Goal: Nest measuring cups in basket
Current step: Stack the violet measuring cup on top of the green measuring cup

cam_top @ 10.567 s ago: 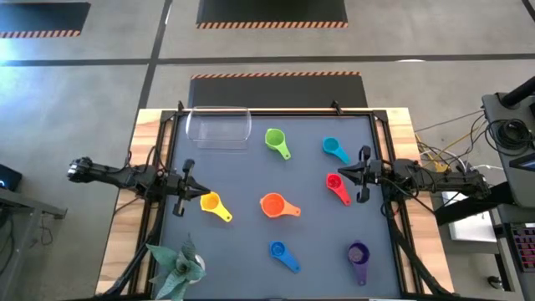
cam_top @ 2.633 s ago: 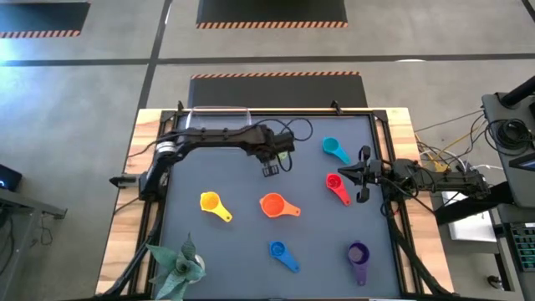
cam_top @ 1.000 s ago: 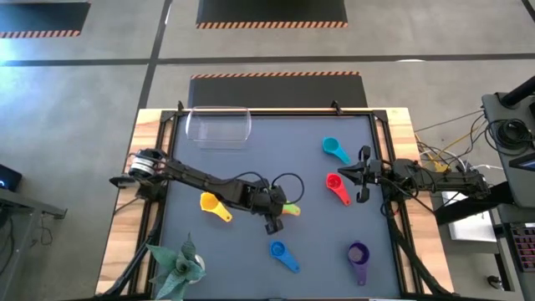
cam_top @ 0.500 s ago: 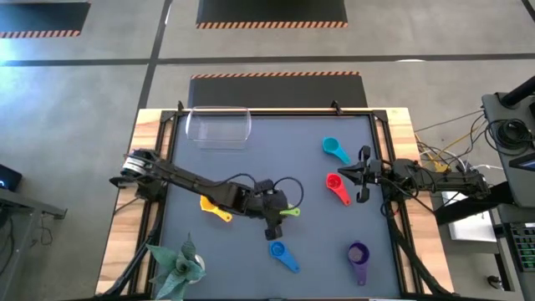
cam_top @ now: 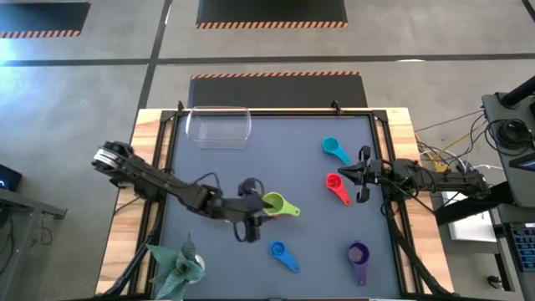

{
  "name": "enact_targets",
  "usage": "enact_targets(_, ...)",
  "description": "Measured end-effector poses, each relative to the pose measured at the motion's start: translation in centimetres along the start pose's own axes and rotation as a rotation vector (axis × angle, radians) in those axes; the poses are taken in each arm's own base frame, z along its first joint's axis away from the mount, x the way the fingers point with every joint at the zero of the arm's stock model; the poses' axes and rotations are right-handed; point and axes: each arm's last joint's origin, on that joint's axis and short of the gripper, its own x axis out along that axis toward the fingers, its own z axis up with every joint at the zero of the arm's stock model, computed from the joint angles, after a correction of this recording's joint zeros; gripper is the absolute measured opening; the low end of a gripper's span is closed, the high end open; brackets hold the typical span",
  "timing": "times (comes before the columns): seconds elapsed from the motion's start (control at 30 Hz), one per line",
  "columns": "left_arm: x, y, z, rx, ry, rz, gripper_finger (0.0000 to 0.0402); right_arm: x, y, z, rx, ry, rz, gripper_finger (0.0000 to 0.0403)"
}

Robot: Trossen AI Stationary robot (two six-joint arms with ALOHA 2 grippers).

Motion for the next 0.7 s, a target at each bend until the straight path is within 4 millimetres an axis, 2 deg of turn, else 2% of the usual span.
enact_targets(0.23,-3.8,2.1,-1.3,-0.088,-0.209,-0.080,0.0137,0.0,0.0,0.0,0.002,0.000,0.000,0.0009)
enact_targets(0.43,-6.3,3.6,-2.4,-0.147,-0.401,-0.144,0.0137,0.0,0.0,0.0,0.000,0.001,0.000,0.0009)
enact_targets(0.57,-7.1,4.2,-3.2,-0.153,-0.435,-0.153,0.0137,0.0,0.0,0.0,0.001,0.003,0.001,0.0009)
enact_targets(0.7,-7.0,4.8,-4.5,-0.146,-0.406,-0.105,0.0137,0.0,0.0,0.0,0.001,0.004,0.000,0.0009)
